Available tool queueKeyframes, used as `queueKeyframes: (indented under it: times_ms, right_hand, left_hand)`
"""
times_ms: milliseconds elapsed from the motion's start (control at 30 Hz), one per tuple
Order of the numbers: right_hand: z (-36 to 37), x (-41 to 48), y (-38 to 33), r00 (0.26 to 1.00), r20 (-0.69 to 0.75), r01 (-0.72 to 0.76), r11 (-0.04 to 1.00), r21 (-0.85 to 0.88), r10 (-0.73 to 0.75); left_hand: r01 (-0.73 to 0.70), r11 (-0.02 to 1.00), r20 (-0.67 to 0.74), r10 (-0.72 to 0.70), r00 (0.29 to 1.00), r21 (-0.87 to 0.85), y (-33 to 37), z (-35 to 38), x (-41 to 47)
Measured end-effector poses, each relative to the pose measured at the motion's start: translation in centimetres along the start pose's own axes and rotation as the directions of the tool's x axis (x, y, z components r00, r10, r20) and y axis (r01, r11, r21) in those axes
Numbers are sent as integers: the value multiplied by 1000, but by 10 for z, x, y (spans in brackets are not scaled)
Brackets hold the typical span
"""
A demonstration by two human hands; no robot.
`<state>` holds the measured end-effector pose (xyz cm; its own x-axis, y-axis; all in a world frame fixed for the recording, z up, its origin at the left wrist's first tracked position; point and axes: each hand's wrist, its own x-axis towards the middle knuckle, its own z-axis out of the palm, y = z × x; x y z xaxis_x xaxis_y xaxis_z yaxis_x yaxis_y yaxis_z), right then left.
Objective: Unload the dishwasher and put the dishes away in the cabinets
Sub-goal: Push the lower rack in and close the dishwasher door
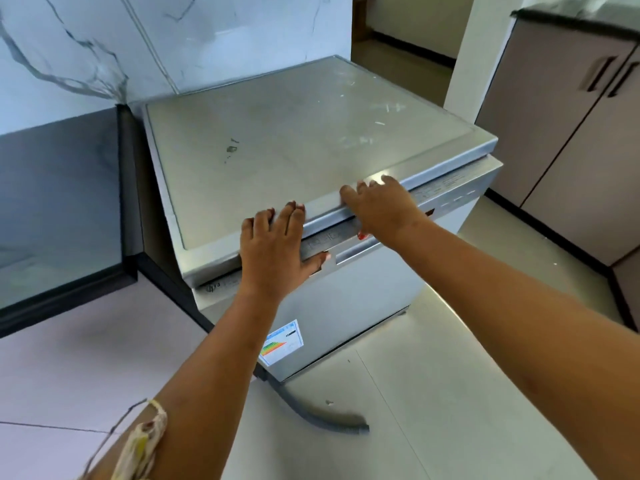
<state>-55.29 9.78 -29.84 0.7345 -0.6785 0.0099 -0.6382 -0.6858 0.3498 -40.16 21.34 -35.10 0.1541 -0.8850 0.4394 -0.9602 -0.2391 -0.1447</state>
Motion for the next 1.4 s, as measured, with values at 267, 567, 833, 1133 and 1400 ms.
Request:
queueKeyframes:
  times_ms: [267, 567, 833, 1133, 1400]
  right_hand:
    - [-29, 5, -15, 990, 136, 38, 996, -83, -26]
    - [-31, 14, -23, 987, 159, 34, 993, -109, -17]
    - [-24, 22, -25, 991, 122, 76, 992, -101, -63]
    - [-3, 27, -8, 972, 102, 228, 954, -194, -212]
    - [9, 31, -7, 967, 2, 246, 927, -283, -256]
  left_hand:
    - [-6, 989, 202, 37, 979, -151, -4, -20, 5]
    - [-4, 964, 283, 82, 955, -267, -14, -29, 18]
    - [-10, 985, 279, 59, 958, -173, -4, -19, 17]
    - [74, 982, 245, -31, 969, -171, 3, -18, 14]
    - [149, 965, 301, -81, 950, -213, 8, -30, 17]
